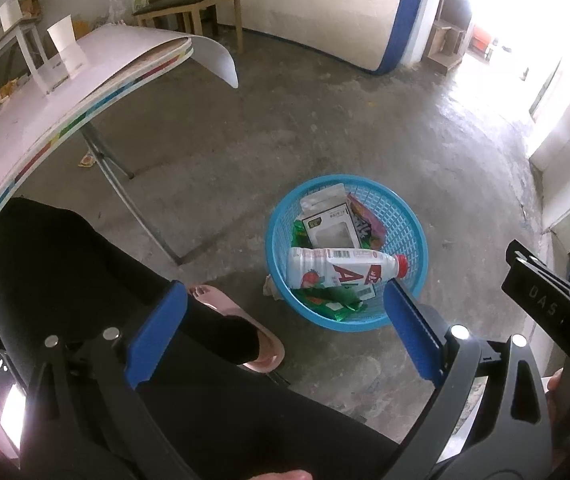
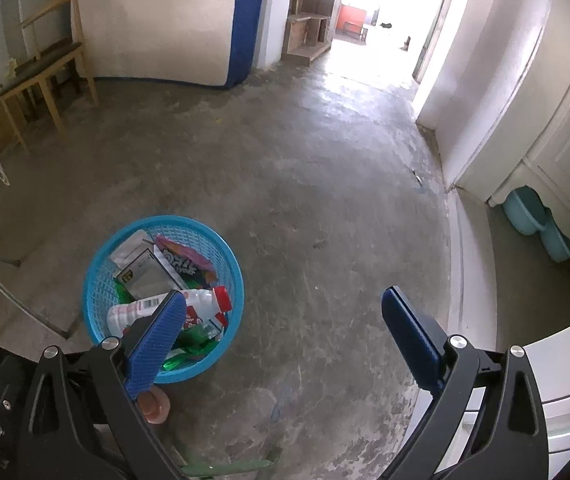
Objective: Collect trash
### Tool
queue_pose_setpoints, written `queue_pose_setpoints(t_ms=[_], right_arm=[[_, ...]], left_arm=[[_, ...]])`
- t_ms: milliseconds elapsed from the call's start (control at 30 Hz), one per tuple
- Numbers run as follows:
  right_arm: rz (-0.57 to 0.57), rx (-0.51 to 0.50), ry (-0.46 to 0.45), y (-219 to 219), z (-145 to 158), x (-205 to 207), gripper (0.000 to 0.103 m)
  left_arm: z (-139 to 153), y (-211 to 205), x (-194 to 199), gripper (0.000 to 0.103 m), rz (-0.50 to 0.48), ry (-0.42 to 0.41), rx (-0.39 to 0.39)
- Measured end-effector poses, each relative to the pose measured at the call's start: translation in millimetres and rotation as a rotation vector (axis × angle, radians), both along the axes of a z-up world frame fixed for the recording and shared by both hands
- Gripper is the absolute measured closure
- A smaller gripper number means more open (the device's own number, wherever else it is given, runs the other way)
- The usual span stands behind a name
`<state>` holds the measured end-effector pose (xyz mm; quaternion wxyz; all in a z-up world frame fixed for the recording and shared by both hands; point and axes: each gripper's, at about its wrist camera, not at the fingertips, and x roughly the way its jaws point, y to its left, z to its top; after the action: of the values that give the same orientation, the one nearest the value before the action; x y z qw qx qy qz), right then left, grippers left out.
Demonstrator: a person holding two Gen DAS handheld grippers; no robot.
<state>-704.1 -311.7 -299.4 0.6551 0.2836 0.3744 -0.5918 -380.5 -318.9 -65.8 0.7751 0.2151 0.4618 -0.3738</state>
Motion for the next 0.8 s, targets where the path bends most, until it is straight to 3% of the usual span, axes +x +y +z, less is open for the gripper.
queue_pose_setpoints(t_ms=[800], right_arm=[[0.011,0.013,0.01,-0.7,-6.5,4.5,0.008]], left_arm=[[-0.7,0.9,0.6,0.009,-0.001,0.002,0.001]])
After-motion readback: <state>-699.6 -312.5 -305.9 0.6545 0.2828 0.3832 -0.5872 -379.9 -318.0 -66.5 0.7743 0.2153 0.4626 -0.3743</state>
